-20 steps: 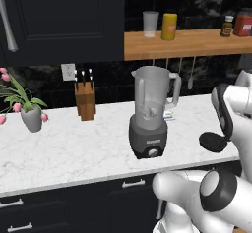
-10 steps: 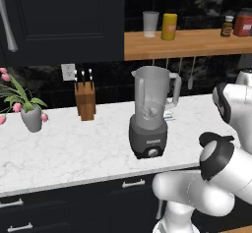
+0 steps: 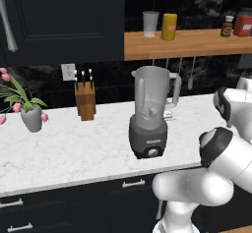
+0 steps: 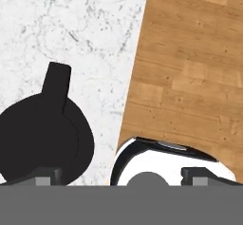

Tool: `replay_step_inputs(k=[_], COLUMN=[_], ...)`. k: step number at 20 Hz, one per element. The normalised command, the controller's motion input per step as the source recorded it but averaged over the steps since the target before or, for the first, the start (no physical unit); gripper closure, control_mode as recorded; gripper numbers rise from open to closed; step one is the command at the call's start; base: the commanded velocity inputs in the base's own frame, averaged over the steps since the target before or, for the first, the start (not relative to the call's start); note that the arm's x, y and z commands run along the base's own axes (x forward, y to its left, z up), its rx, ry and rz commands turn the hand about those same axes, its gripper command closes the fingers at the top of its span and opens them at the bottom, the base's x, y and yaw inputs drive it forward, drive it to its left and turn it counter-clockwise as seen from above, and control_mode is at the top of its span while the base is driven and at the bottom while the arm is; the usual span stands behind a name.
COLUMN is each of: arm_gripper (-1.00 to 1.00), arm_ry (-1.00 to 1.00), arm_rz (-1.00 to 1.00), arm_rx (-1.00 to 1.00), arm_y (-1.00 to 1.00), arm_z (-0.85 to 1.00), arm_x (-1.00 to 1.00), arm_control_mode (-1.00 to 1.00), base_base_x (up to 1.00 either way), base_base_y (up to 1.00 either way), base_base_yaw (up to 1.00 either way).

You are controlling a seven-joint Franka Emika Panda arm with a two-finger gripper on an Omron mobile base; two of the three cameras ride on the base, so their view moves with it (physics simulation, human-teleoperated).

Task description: Close the lid blender by securely placing the lid on top.

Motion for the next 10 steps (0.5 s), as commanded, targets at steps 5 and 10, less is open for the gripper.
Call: replay_step_inputs(k=[5, 10], arm_gripper=[-1.00, -1.00], arm_ry=[0.00, 0.00], arm_rz=[0.00, 0.00], arm_rx=[0.01, 0.03], arm_y=[-0.08, -0.11], arm_z=[-0.24, -0.21], arm_x=[0.08, 0.14], arm_control_mode=[-1.00, -1.00], base_base_x=[0.00, 0.00], base_base_y=[0.00, 0.00], base_base_yaw=[0.00, 0.00])
